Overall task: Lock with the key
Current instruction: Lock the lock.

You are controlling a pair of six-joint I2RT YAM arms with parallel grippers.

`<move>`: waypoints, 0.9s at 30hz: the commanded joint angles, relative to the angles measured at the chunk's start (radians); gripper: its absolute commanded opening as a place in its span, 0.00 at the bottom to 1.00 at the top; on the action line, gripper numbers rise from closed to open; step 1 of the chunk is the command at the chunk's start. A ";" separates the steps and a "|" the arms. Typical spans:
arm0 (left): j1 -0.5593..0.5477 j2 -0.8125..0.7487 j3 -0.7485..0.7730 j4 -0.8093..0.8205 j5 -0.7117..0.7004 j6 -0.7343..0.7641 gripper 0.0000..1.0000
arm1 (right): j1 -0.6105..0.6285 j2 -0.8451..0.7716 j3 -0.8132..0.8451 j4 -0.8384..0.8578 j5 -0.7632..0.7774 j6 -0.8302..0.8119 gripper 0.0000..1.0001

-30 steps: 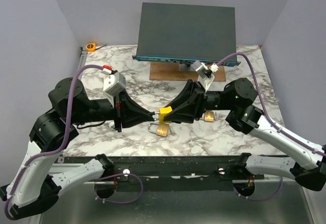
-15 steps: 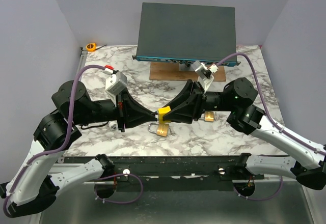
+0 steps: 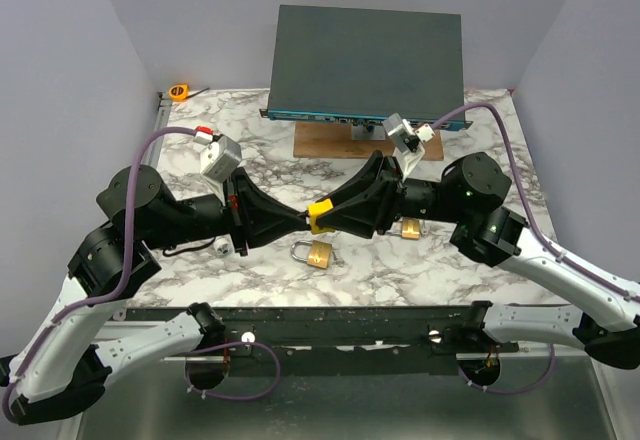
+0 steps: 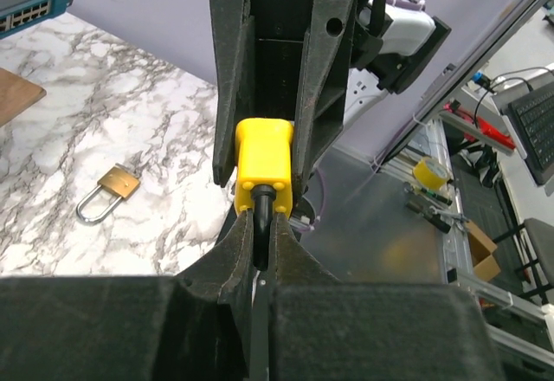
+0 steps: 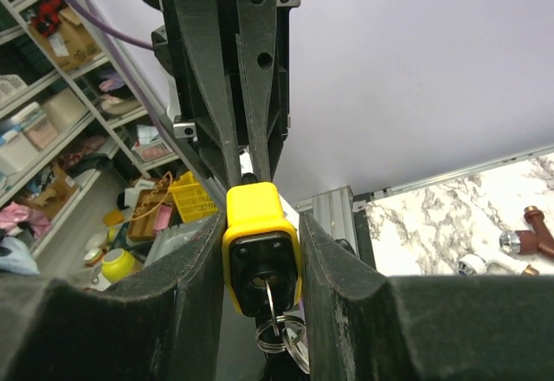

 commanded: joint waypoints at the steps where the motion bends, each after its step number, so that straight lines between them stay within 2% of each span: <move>1: -0.031 0.072 -0.057 0.104 -0.118 -0.060 0.00 | 0.091 0.062 0.054 0.026 0.047 -0.045 0.01; 8: -0.033 0.056 -0.047 0.120 -0.150 -0.059 0.00 | 0.126 0.058 0.058 -0.019 0.121 -0.067 0.01; 9: -0.033 0.045 -0.039 0.112 -0.157 -0.040 0.00 | 0.126 0.042 0.054 -0.029 0.142 -0.069 0.07; 12: -0.032 0.017 -0.019 0.091 -0.153 0.012 0.00 | 0.126 -0.016 0.031 -0.047 0.182 -0.092 0.48; 13: -0.031 0.003 -0.020 0.091 -0.146 0.024 0.00 | 0.126 -0.036 0.027 -0.055 0.191 -0.107 0.56; 16: -0.030 -0.033 -0.022 0.092 -0.130 0.054 0.00 | 0.126 -0.075 0.029 -0.090 0.185 -0.145 0.68; 22: -0.024 -0.075 0.014 0.062 -0.077 0.091 0.00 | 0.126 -0.141 0.045 -0.246 0.230 -0.248 0.75; 27: -0.018 -0.092 0.035 0.024 -0.022 0.109 0.00 | 0.127 -0.151 0.048 -0.305 0.204 -0.291 0.65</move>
